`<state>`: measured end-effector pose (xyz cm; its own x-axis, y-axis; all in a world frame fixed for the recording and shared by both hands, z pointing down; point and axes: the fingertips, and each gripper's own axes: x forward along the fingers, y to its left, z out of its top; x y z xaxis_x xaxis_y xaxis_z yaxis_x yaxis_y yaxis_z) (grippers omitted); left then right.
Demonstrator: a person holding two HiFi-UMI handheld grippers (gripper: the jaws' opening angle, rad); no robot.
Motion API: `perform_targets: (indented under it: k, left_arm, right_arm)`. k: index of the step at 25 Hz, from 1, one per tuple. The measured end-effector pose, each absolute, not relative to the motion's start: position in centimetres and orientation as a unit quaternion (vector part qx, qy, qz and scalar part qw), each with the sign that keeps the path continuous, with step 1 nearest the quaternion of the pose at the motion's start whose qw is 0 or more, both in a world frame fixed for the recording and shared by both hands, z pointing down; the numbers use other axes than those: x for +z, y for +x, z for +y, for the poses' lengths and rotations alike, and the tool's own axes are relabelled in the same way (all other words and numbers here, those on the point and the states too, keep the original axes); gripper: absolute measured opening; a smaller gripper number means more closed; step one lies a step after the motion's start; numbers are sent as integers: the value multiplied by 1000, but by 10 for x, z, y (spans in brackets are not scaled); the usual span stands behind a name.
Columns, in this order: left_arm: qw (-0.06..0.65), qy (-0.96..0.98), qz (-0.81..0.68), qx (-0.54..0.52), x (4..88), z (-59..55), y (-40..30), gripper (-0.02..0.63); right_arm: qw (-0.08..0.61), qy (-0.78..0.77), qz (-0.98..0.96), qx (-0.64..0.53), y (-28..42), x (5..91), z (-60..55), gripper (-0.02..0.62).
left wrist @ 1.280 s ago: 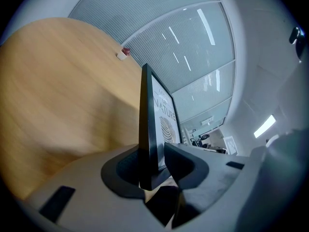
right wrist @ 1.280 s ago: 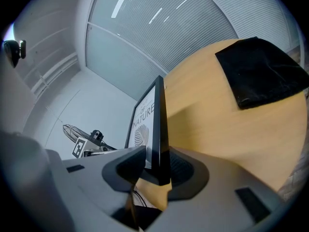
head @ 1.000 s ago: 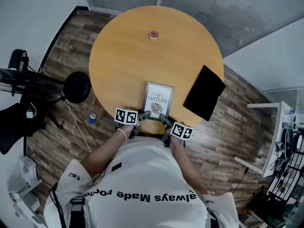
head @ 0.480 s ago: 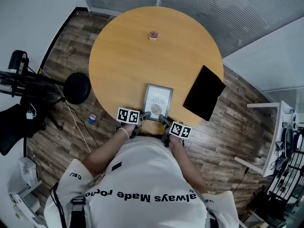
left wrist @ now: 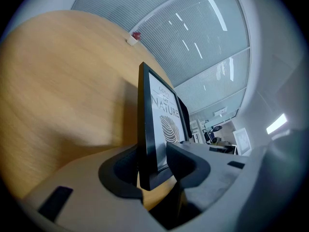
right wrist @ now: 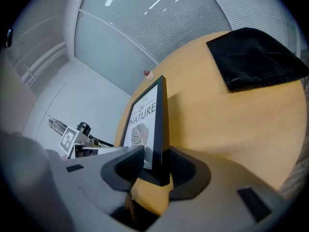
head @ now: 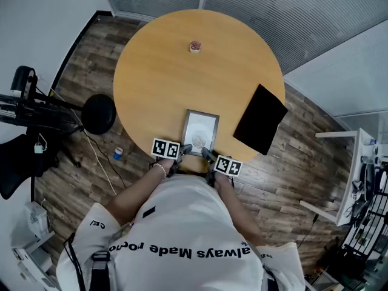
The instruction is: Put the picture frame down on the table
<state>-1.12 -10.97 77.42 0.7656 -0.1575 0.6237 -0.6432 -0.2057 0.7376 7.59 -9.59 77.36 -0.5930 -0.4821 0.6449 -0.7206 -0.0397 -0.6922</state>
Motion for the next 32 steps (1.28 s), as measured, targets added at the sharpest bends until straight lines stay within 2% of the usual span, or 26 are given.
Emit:
perform_targets:
  k: [32]
  left_arm:
    - [540,731,-279,311,802,-100,-12,192]
  right_arm:
    - [160,442,-664,582,77,802,-85,173]
